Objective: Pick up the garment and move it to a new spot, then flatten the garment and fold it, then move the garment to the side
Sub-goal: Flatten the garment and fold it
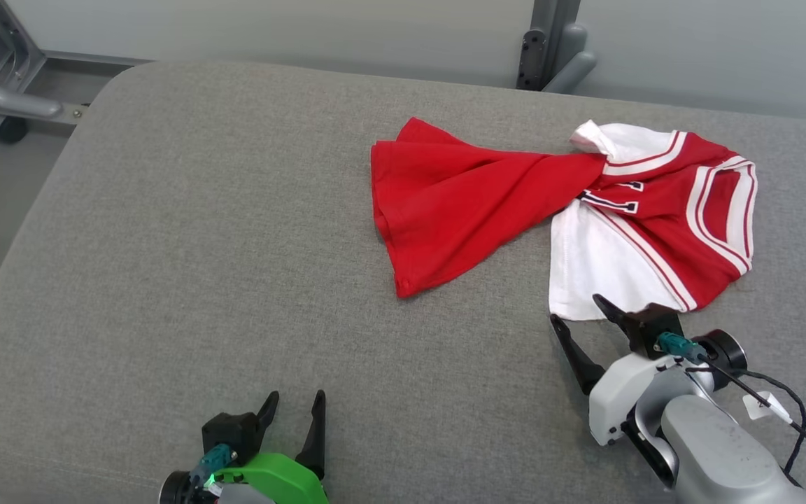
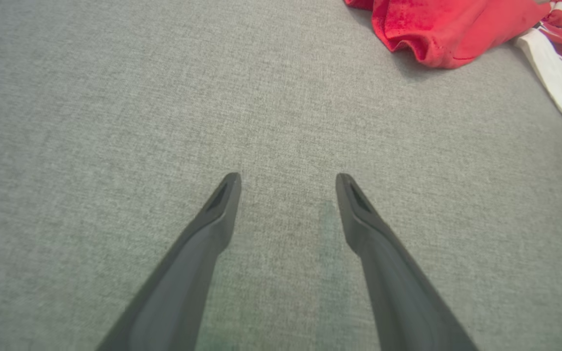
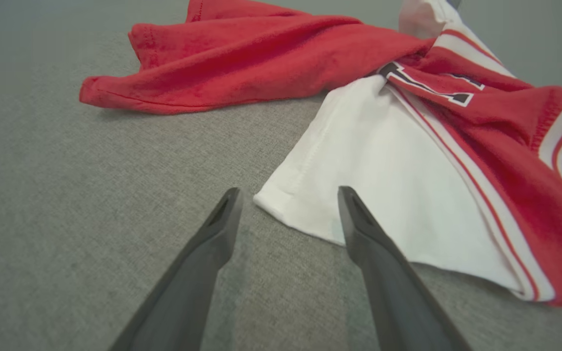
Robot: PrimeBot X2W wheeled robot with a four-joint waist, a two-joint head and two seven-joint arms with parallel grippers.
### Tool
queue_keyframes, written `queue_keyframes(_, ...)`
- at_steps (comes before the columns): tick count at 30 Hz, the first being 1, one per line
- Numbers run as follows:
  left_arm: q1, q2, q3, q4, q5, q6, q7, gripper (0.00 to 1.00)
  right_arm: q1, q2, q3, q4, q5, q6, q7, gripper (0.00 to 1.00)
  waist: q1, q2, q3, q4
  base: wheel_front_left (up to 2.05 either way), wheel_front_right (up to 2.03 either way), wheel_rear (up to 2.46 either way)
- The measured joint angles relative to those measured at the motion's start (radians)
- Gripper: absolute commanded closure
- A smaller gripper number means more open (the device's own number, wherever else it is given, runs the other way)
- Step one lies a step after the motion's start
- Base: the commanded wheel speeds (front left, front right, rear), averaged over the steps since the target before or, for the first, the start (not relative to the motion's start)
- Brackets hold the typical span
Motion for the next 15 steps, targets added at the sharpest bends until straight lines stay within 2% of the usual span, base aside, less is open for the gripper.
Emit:
queue_keyframes(4,-0.003,0.000,-0.009,-0.005,-0.007,0.001,0.000,0.00,-0.040,0.005,0.028,0.063,-0.012,0.000,0.002,0.00,0.0000,0.0000,0.026,0.023,0.00,0.00,0.00)
queue_keyframes(5,-0.003,0.000,-0.011,-0.005,-0.009,0.001,0.000,0.00,-0.043,0.010,0.031,0.090,-0.012,0.000,0.008,0.23,0.0000,0.0000,0.030,0.029,0.00,0.00,0.00)
queue_keyframes(6,-0.004,0.000,-0.014,-0.005,-0.012,0.002,0.000,0.00,-0.047,0.014,0.037,0.112,-0.012,0.000,0.007,0.53,0.0000,0.0000,0.034,0.034,0.00,0.00,0.00)
queue_keyframes(7,-0.005,0.000,-0.016,-0.005,-0.015,0.003,0.000,0.00,-0.059,0.014,0.046,0.133,-0.013,0.000,0.007,0.96,0.0000,0.0000,0.038,0.039,0.00,0.00,0.00)
queue_keyframes(8,-0.005,0.000,-0.018,-0.006,-0.018,0.003,0.000,0.00,-0.074,0.016,0.050,0.150,-0.014,0.000,0.007,1.00,0.0000,0.0000,0.041,0.044,0.00,0.00,0.00)
queue_keyframes(15,-0.015,0.000,-0.009,-0.004,-0.013,0.007,0.000,0.00,-0.106,0.019,0.068,0.190,0.000,0.000,-0.002,1.00,0.0000,0.0000,0.039,0.038,0.00,0.00,0.00)
